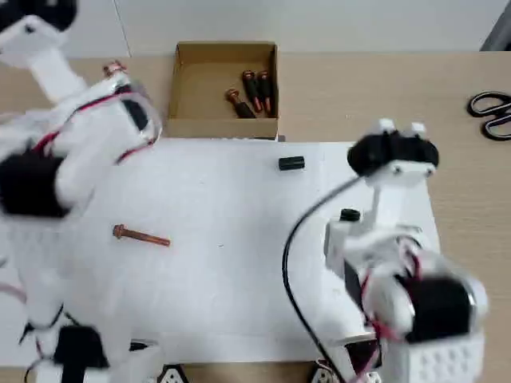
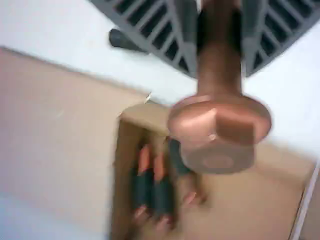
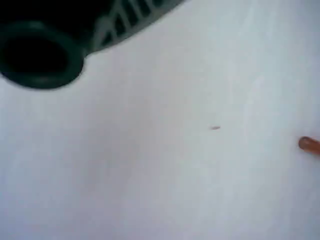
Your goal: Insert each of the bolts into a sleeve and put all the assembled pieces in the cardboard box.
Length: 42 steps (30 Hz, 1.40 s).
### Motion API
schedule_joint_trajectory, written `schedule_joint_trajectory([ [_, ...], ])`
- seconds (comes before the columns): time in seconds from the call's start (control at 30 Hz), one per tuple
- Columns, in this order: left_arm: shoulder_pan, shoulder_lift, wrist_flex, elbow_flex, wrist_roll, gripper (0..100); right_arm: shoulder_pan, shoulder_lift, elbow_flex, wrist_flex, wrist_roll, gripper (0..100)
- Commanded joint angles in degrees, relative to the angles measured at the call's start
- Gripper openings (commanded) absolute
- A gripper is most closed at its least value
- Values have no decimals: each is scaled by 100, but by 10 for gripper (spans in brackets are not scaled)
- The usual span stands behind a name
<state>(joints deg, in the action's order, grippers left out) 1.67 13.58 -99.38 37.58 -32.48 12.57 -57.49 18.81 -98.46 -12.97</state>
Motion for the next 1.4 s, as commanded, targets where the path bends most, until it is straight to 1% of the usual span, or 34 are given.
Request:
schedule_joint_trajectory([
  [0.0,79,949,-97,-488,290,6,31,-576,281,-48,193,2],
  [0.17,97,2189,-88,-1851,457,6,31,-1341,993,180,185,2],
  [0.3,97,3305,290,-3037,466,6,48,-1895,1521,576,422,2],
  [0.47,53,4791,1556,-5077,501,6,66,-2651,2585,1692,668,2],
  [0.7,70,7051,3393,-8048,1055,6,84,-3679,4369,3319,1064,2],
  [0.8,97,7859,3903,-8998,1099,6,382,-4075,4993,3705,1125,2],
  [0.93,105,8712,4316,-9815,1081,6,936,-4637,5697,4154,1125,2],
  [1.0,167,9037,4510,-10141,1073,6,1165,-4673,5943,4365,1125,2],
  [1.07,334,9099,4633,-10325,1020,6,1332,-4637,6119,4620,1116,2],
  [1.17,563,9064,4897,-10369,563,6,1587,-4629,6374,5095,1125,2],
  [1.37,1231,9055,5547,-10791,97,6,2343,-4629,6629,5464,1134,3],
])
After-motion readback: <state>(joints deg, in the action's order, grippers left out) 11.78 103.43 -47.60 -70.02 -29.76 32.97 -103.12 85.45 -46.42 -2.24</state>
